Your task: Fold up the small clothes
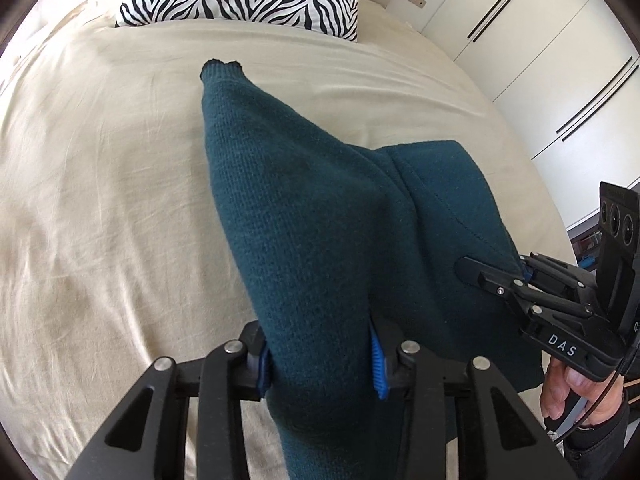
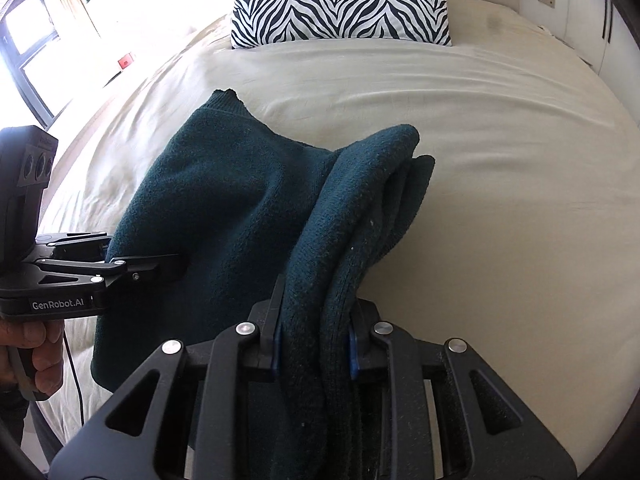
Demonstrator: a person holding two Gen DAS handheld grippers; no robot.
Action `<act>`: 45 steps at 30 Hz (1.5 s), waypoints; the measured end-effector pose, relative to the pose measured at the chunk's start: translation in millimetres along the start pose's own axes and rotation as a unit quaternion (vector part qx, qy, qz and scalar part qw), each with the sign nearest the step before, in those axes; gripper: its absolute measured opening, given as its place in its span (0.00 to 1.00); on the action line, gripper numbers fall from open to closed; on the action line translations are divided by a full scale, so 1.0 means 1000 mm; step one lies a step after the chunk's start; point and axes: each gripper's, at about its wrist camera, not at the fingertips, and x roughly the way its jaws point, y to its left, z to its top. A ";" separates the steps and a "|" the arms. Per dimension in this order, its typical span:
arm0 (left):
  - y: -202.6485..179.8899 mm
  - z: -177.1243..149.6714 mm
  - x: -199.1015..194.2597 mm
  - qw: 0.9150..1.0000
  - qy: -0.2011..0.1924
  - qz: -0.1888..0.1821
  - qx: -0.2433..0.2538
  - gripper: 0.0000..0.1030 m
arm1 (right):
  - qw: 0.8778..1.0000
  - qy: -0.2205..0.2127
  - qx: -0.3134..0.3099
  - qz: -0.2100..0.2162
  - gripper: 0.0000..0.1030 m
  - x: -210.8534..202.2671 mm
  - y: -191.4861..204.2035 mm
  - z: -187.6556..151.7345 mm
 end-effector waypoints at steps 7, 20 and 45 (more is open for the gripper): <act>0.029 -0.042 -0.036 0.999 0.003 -0.028 -0.033 0.38 | 0.998 -0.001 0.022 0.056 0.21 -0.011 0.038 -0.027; 0.072 -0.141 -0.094 0.999 -0.010 -0.015 -0.047 0.39 | 0.992 0.011 0.015 0.127 0.21 -0.032 0.124 -0.105; 0.102 -0.193 -0.154 0.991 -0.120 -0.010 -0.062 0.52 | 0.995 -0.078 0.027 0.059 0.51 -0.084 0.130 -0.113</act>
